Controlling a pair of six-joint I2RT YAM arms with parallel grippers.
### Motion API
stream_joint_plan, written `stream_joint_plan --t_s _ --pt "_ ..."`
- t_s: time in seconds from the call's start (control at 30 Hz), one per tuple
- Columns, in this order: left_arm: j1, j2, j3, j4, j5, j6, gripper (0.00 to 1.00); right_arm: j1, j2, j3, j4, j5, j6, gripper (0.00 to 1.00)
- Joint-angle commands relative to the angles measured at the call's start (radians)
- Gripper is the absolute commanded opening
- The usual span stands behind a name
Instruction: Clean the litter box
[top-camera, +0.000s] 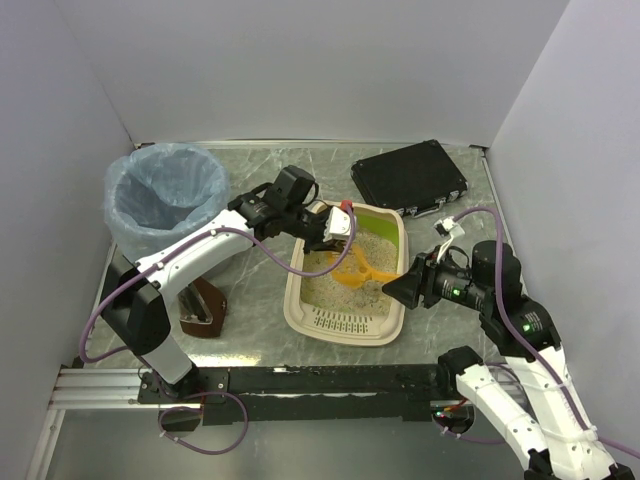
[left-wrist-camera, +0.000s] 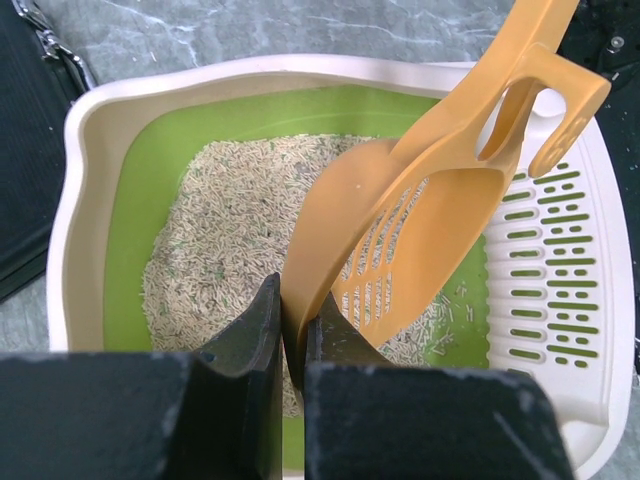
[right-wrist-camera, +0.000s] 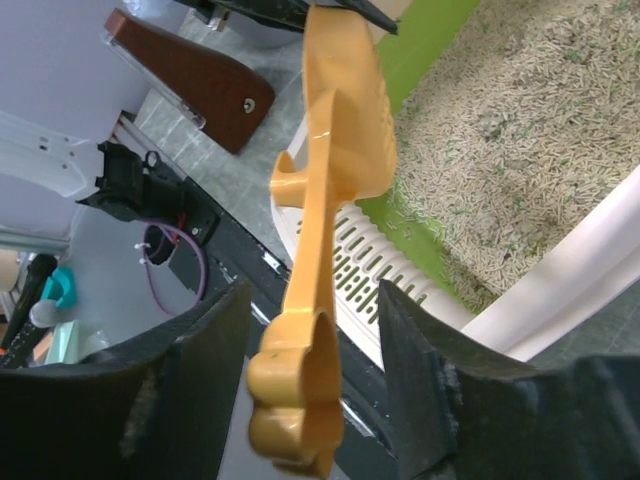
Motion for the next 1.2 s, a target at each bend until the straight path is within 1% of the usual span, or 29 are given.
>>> stream_joint_plan --t_s 0.0,0.03,0.13,0.17,0.2,0.23,0.27,0.33,0.37,0.4,0.43,0.47,0.5,0.53,0.57,0.6,0.63,0.67,0.7,0.73,0.77,0.8,0.83,0.87,0.9,0.93,1.03,1.13,1.17 --pt "-0.003 -0.008 0.013 0.046 0.022 -0.020 0.01 0.003 -0.003 0.053 -0.005 -0.020 0.007 0.55" --pt "-0.003 -0.008 0.016 0.043 0.024 -0.019 0.01 0.002 0.000 0.054 -0.008 -0.026 0.010 0.54" --pt "-0.004 -0.008 0.012 0.044 0.027 -0.020 0.01 0.002 0.005 0.065 -0.027 -0.009 0.000 0.42" --pt "-0.003 -0.008 0.010 0.046 0.024 -0.019 0.01 0.002 0.000 0.065 -0.025 0.012 0.005 0.31" --pt "-0.006 -0.009 0.009 0.050 0.019 -0.023 0.01 0.000 -0.003 0.061 -0.021 0.017 0.008 0.25" --pt "-0.008 -0.011 0.006 0.050 0.018 -0.022 0.01 0.002 -0.007 0.061 -0.015 0.020 0.008 0.16" --pt "-0.008 -0.011 0.004 0.053 0.016 -0.023 0.01 0.002 -0.007 0.061 -0.015 0.026 0.008 0.13" --pt "-0.011 -0.018 -0.005 0.072 0.010 -0.036 0.32 0.002 -0.014 0.057 -0.010 0.035 0.004 0.00" --pt "-0.011 -0.021 -0.008 0.085 0.001 -0.057 0.35 0.002 -0.017 0.059 -0.012 0.047 0.000 0.00" --pt "-0.009 -0.029 -0.014 0.107 -0.004 -0.065 0.41 0.003 -0.020 0.061 -0.016 0.073 -0.003 0.00" --pt "-0.011 -0.032 -0.025 0.122 -0.012 -0.075 0.54 0.000 -0.021 0.064 -0.025 0.090 -0.007 0.00" --pt "-0.011 -0.040 -0.033 0.142 -0.031 -0.117 0.72 0.002 -0.021 0.065 -0.030 0.103 -0.009 0.00" --pt "-0.011 -0.054 -0.040 0.192 -0.047 -0.140 0.99 0.003 -0.023 0.067 -0.033 0.128 -0.009 0.00" --pt "-0.011 -0.064 -0.059 0.220 -0.064 -0.169 0.99 0.002 -0.024 0.067 -0.038 0.136 -0.015 0.00" --pt "-0.011 -0.074 -0.070 0.257 -0.087 -0.236 0.99 0.002 -0.027 0.065 -0.044 0.149 -0.015 0.00" --pt "-0.011 -0.092 -0.079 0.289 -0.145 -0.275 0.99 0.002 -0.026 0.065 -0.048 0.162 -0.013 0.00" --pt "-0.011 -0.104 -0.100 0.365 -0.182 -0.313 0.99 0.002 -0.023 0.067 -0.057 0.197 -0.007 0.00" --pt "-0.011 -0.117 -0.114 0.413 -0.223 -0.415 0.99 0.002 -0.018 0.076 -0.082 0.216 -0.001 0.00" --pt "-0.011 -0.139 -0.141 0.455 -0.324 -0.465 0.99 0.002 -0.012 0.080 -0.099 0.228 0.002 0.00" --pt "-0.012 -0.152 -0.151 0.520 -0.375 -0.512 0.99 0.002 -0.003 0.084 -0.108 0.250 0.014 0.00" --pt "-0.014 -0.173 -0.159 0.544 -0.421 -0.616 0.99 0.002 0.002 0.084 -0.113 0.256 0.022 0.00" --pt "-0.014 -0.186 -0.175 0.573 -0.534 -0.666 0.99 0.002 0.009 0.082 -0.123 0.262 0.034 0.00" --pt "-0.014 -0.195 -0.185 0.592 -0.585 -0.715 0.99 0.002 0.028 0.085 -0.131 0.293 0.057 0.00" --pt "-0.012 -0.212 -0.194 0.619 -0.651 -0.811 0.99 0.002 0.040 0.093 -0.143 0.316 0.069 0.00" --pt "-0.012 -0.219 -0.217 0.627 -0.707 -0.838 0.99 0.002 0.049 0.096 -0.159 0.334 0.077 0.00" --pt "-0.012 -0.224 -0.229 0.635 -0.802 -0.856 0.99 0.002 0.072 0.099 -0.162 0.343 0.086 0.00" --pt "-0.008 -0.227 -0.257 0.621 -0.982 -1.006 0.99 0.003 0.124 0.108 -0.154 0.345 0.100 0.00" --pt "0.000 -0.192 -0.223 0.491 -0.981 -1.100 0.99 0.003 0.169 0.114 -0.136 0.330 0.097 0.00" --pt "0.002 -0.172 -0.219 0.446 -0.972 -1.122 0.99 0.003 0.181 0.119 -0.140 0.351 0.094 0.00"
